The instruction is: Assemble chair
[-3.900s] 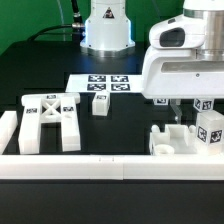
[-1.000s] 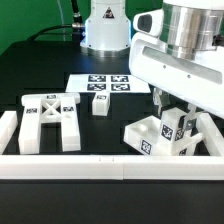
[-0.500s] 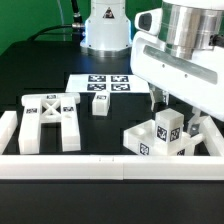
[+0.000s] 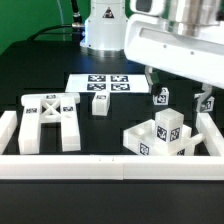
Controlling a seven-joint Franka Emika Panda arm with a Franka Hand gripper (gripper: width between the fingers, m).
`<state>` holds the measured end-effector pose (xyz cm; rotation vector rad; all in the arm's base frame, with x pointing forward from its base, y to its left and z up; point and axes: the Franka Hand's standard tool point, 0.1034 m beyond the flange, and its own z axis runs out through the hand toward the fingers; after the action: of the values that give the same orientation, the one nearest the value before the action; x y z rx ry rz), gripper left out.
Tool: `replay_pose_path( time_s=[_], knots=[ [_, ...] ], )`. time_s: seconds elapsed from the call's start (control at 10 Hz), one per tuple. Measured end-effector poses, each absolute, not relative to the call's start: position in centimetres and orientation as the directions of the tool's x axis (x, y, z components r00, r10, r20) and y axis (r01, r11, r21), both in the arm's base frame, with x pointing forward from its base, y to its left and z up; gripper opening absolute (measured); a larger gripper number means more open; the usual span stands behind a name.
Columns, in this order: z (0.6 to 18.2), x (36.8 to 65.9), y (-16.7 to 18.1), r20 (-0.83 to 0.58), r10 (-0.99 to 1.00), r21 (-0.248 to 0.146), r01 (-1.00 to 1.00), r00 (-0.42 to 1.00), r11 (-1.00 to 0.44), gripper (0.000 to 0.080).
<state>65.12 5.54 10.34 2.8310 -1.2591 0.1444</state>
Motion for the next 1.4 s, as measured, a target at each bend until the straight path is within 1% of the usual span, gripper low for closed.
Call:
replay_pose_path(
  time_s=[0.5, 0.6, 0.7, 0.8, 0.9, 1.0, 1.1, 1.2, 1.4],
  knots=[
    [10.0, 65.2, 5.7, 0.101, -0.736, 0.002, -0.740, 0.669, -0.672, 0.0648],
    [10.0, 65.1, 5.8, 0.110, -0.711, -0.005, -0.715, 0.694, -0.699, 0.0648],
    [9.7, 63.4, 5.6, 0.114, -0.648, -0.006, -0.652, 0.753, -0.758, 0.0648],
    [9.9, 61.6, 5.0, 0.096, -0.595, 0.009, -0.598, 0.798, -0.801, 0.0648],
    [10.3, 60.9, 3.5, 0.111, -0.525, -0.011, -0.527, 0.844, -0.850, 0.0648],
    [10.4, 59.7, 1.4, 0.125, -0.490, -0.035, -0.490, 0.863, -0.871, 0.0648],
    [9.9, 58.6, 0.0, 0.123, -0.498, -0.028, -0.498, 0.859, -0.867, 0.0648],
    [9.6, 58.3, -0.2, 0.121, -0.501, -0.024, -0.502, 0.857, -0.865, 0.0648],
    [9.6, 58.3, 0.0, 0.122, -0.497, -0.025, -0.498, 0.859, -0.867, 0.0648]
  ],
)
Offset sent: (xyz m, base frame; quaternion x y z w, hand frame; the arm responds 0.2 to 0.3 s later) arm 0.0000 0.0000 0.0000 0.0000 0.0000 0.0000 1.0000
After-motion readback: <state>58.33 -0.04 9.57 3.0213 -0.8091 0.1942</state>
